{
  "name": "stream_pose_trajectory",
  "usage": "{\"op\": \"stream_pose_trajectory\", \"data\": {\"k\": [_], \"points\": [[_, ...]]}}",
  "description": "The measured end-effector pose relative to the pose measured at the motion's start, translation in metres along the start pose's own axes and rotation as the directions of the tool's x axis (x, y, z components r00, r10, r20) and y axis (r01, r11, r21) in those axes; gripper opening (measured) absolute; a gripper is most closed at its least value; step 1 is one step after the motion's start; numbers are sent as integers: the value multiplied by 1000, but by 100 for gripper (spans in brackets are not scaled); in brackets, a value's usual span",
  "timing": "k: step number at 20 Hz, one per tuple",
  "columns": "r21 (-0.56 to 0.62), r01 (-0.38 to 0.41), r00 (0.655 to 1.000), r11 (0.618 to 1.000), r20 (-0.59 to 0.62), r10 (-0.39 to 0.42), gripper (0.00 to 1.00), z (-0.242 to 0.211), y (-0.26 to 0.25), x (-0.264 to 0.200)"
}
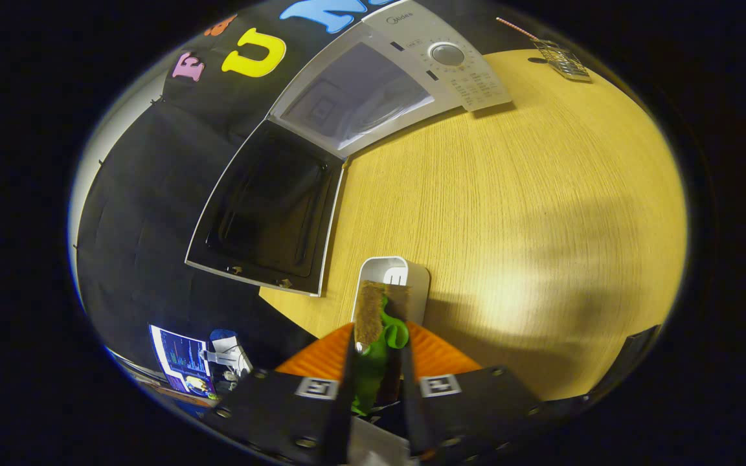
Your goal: Open the microwave, put the food inside, and close the microwave door.
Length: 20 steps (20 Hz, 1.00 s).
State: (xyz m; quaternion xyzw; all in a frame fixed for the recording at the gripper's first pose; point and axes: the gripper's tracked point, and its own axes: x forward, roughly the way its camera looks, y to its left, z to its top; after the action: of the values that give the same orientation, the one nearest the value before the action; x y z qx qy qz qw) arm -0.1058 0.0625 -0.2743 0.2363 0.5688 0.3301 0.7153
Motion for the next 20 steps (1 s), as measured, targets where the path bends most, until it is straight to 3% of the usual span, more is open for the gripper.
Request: {"op": "stream_pose_trajectory", "data": {"k": [2, 5, 9, 15, 20], "points": [[-3, 27, 1000, 1000, 7, -27, 18, 0, 1, -3], [8, 35, 999, 999, -7, -35, 18, -1, 7, -7], [36, -14, 999, 999, 33, 13, 18, 10, 23, -22], [76, -73, 986, 994, 157, 60, 17, 46, 56, -38], [119, -95, 955, 988, 291, 57, 17, 86, 84, -33]]}}
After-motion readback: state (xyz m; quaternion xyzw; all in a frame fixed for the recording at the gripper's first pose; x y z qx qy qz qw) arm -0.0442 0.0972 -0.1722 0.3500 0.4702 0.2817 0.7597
